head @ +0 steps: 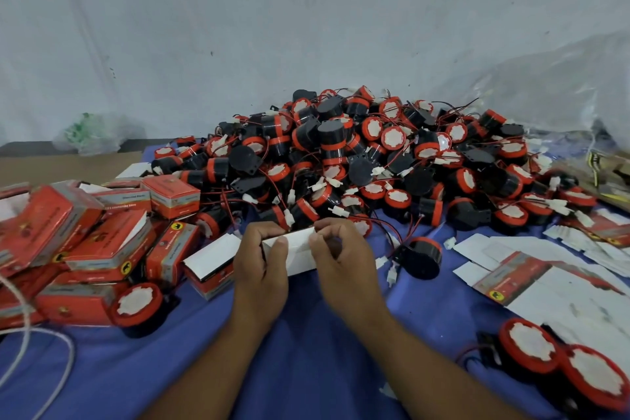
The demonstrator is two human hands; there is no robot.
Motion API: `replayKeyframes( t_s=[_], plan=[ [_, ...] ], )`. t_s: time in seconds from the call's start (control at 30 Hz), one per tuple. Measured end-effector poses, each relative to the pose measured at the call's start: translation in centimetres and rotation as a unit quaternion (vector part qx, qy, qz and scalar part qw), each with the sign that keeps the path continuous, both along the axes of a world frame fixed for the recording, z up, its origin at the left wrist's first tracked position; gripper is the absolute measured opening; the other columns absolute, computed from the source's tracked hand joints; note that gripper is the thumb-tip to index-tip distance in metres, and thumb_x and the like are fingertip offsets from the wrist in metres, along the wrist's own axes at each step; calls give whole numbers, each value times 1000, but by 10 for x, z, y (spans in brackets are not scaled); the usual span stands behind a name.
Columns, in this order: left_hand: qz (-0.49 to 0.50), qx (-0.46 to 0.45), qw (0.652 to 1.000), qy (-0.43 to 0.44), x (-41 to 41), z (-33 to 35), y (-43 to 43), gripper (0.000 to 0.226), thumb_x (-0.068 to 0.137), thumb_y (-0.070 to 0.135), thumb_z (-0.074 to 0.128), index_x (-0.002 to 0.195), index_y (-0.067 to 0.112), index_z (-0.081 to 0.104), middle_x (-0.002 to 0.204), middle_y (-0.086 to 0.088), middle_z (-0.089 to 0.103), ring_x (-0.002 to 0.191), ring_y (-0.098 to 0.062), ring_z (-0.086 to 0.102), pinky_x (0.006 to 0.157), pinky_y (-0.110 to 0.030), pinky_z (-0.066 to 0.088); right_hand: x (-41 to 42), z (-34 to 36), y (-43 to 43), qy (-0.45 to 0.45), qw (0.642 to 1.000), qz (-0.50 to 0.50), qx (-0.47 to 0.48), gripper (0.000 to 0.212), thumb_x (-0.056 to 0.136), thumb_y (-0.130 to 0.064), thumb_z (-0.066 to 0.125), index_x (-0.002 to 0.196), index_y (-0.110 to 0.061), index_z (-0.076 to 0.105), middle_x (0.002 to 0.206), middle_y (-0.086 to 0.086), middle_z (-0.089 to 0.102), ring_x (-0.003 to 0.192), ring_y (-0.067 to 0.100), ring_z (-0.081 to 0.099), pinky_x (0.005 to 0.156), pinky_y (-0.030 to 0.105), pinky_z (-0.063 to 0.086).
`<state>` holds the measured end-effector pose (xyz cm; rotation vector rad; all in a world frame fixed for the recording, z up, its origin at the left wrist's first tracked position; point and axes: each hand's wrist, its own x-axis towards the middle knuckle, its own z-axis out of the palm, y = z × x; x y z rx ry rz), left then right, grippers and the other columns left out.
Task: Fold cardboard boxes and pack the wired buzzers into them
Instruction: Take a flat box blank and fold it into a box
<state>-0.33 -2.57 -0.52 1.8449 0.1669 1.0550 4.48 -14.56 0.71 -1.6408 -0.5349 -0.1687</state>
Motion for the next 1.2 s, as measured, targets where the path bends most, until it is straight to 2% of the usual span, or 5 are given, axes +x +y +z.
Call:
replayKeyframes(
  t_s=[0.17, 0.5, 0.7, 1.07, 1.2],
  plan=[
    [18, -45, 999, 11, 1, -3, 4, 17, 88, 28, 46, 96, 18, 57, 97, 8, 62, 90, -5, 58, 74, -17, 45, 1, 6, -6, -75, 994, 44, -59, 16, 95, -17, 65, 81, -20, 58, 115, -12, 59, 101, -5, 57, 73, 9, 46],
    [-6, 10, 1000, -5, 1, 0, -3, 31, 89, 38, 44, 101, 12, 56, 96, 12, 60, 88, -7, 58, 71, -13, 44, 1, 2, 0, 140, 979, 122, 87, 18, 97, -7, 58, 81, -10, 66, 119, -10, 61, 97, 4, 60, 79, 19, 50],
    [9, 19, 1000, -4, 1, -2, -3, 19, 93, 24, 47, 103, 10, 55, 100, 9, 58, 92, -7, 55, 77, -10, 40, 2, 1, 1, 183, 971, 72, 134, 12, 95, -6, 60, 91, -11, 70, 94, -19, 72, 83, -6, 64, 73, 15, 51],
    [-2, 54, 998, -12, 1, 2, -5, 16, 93, 15, 46, 98, 2, 55, 103, 2, 55, 96, -5, 54, 81, -10, 40, -4, -3, 3, 96, 993, -61, 14, 14, 93, -18, 57, 83, -28, 61, 98, -10, 63, 85, -2, 58, 72, 20, 48],
    [1, 23, 1000, -16, 1, 1, -2, 24, 91, 27, 43, 98, 7, 55, 101, 6, 57, 95, -6, 54, 81, -11, 40, 0, 0, 1, 95, 994, 0, 47, 15, 95, -17, 64, 83, -26, 66, 104, -4, 66, 91, 1, 61, 77, 18, 52]
  ],
)
